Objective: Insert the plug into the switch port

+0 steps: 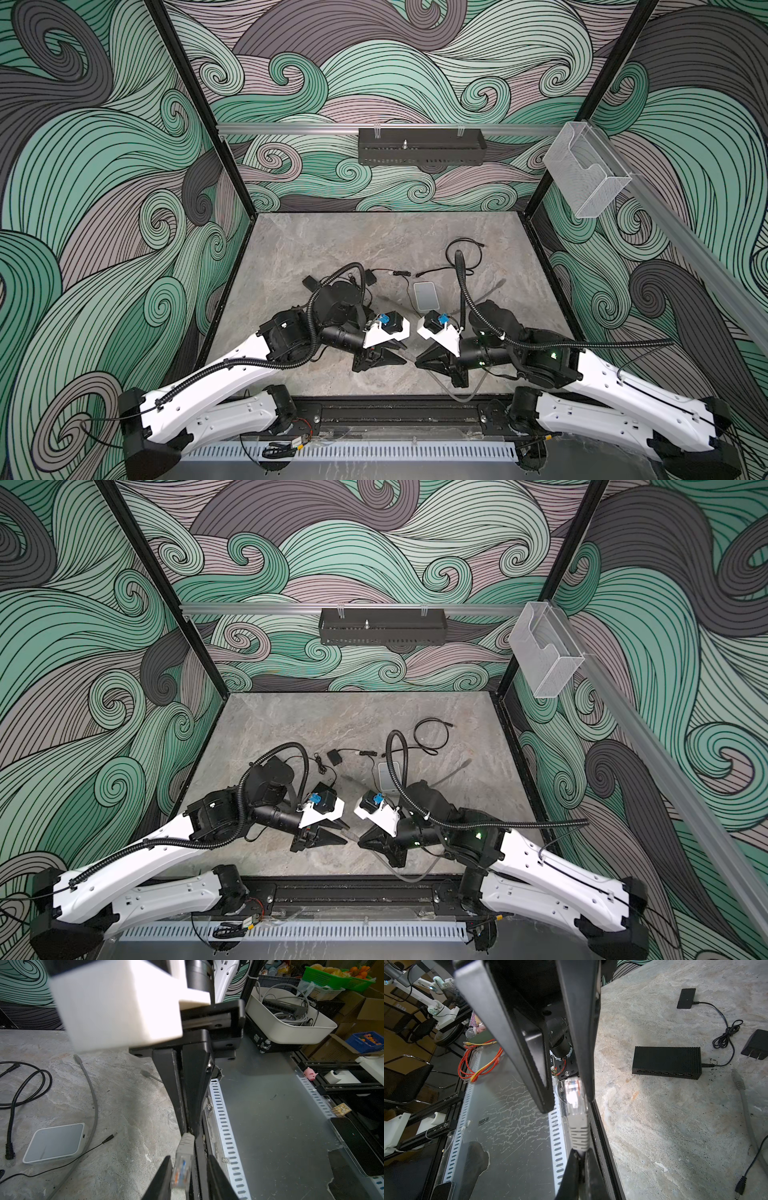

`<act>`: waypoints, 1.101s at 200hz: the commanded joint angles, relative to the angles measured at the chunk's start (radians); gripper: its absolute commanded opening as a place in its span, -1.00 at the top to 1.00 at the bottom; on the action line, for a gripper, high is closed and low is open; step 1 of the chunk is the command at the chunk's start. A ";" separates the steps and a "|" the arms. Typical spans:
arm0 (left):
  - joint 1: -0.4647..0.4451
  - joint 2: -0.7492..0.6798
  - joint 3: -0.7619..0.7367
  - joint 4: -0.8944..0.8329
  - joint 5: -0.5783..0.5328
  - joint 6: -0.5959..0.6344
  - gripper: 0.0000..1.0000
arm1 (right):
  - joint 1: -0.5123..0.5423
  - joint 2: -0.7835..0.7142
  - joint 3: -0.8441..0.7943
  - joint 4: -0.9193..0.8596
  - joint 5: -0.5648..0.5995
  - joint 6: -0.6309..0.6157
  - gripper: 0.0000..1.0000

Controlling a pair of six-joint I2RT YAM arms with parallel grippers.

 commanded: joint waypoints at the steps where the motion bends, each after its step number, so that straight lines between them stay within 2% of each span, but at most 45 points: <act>1: -0.008 0.006 0.045 -0.034 0.008 0.017 0.39 | 0.002 -0.010 0.014 0.019 0.006 0.001 1.00; 38: -0.007 0.016 0.050 -0.045 0.010 0.021 0.51 | 0.002 -0.008 0.020 0.022 0.003 0.003 1.00; 68: -0.007 0.017 0.054 -0.058 0.021 0.030 0.73 | 0.002 -0.008 0.017 0.031 0.001 0.009 1.00; 90: -0.006 0.018 0.053 -0.064 0.017 0.036 0.79 | 0.001 -0.013 0.003 0.044 0.006 0.015 1.00; 120: -0.005 0.020 0.047 -0.066 0.001 0.036 0.86 | 0.000 -0.033 -0.015 0.065 0.067 0.007 0.01; 134: -0.001 0.016 0.042 -0.062 -0.007 0.032 0.87 | -0.004 -0.061 -0.022 0.084 0.142 -0.017 -0.38; 147: 0.004 0.007 0.032 -0.054 -0.028 0.025 0.87 | -0.019 -0.094 -0.031 0.118 0.243 -0.030 -0.97; 165: 0.022 -0.019 0.010 -0.020 -0.122 -0.031 0.92 | -0.092 -0.105 -0.017 0.163 0.318 -0.013 -0.99; 183: 0.067 -0.056 -0.014 0.020 -0.257 -0.097 0.92 | -0.215 -0.042 0.060 0.145 0.266 0.051 -0.99; 196: 0.108 -0.080 -0.033 0.049 -0.315 -0.131 0.92 | -0.249 0.001 0.104 0.120 0.232 0.064 -0.99; 209: 0.142 -0.098 -0.051 0.083 -0.313 -0.155 0.92 | -0.250 0.017 0.104 0.115 0.214 0.060 -0.99; 220: 0.164 -0.102 -0.064 0.114 -0.249 -0.159 0.88 | -0.250 0.012 0.074 0.126 0.191 0.058 -0.99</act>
